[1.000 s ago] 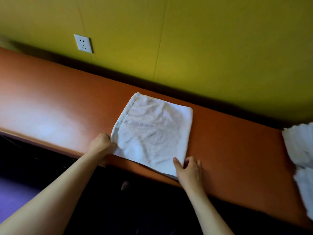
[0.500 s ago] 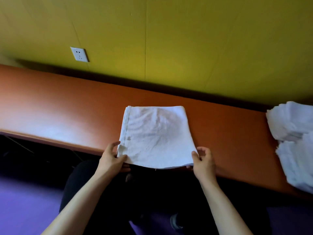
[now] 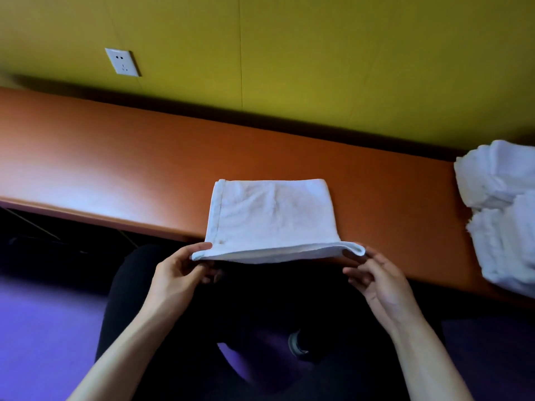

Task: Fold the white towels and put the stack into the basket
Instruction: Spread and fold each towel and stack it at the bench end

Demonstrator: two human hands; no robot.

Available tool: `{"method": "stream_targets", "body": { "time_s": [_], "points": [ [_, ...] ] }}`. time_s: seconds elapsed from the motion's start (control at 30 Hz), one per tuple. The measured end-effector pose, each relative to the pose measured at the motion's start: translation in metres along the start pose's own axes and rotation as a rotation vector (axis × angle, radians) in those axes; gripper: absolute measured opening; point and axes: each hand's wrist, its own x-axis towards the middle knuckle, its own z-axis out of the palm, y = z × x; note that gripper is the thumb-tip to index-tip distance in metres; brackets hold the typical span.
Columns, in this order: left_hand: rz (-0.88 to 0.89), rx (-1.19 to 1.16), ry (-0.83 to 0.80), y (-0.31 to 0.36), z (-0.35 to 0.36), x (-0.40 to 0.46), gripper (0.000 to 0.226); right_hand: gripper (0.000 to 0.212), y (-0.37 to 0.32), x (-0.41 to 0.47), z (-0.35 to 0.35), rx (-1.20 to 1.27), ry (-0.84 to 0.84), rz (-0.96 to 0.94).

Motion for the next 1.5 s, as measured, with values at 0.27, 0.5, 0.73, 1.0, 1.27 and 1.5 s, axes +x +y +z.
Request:
{"method": "stream_targets", "body": {
  "time_s": [0.27,0.5,0.73,1.0,1.27,1.5],
  "points": [
    [0.184,0.278,0.138,0.01,0.004,0.055,0.014,0.014,-0.003,0.061,0.01,-0.625,0.241,-0.491],
    [0.259,0.51,0.356,0.036,0.022,0.131,0.019,0.025,-0.024,0.142,0.045,-0.696,0.225,-0.562],
    [0.306,0.653,0.362,0.037,0.029,0.206,0.046,0.028,-0.027,0.208,0.07,-0.736,0.237,-0.515],
    [0.232,0.619,0.353,0.005,0.037,0.226,0.035,0.018,-0.014,0.227,0.078,-0.863,0.283,-0.438],
    [0.461,1.12,0.031,-0.021,0.054,0.165,0.037,0.048,0.007,0.175,0.049,-1.145,0.381,-0.172],
    [0.383,1.178,-0.074,-0.035,0.058,0.157,0.06,0.046,0.003,0.164,0.05,-0.678,0.266,0.178]
  ]
}}
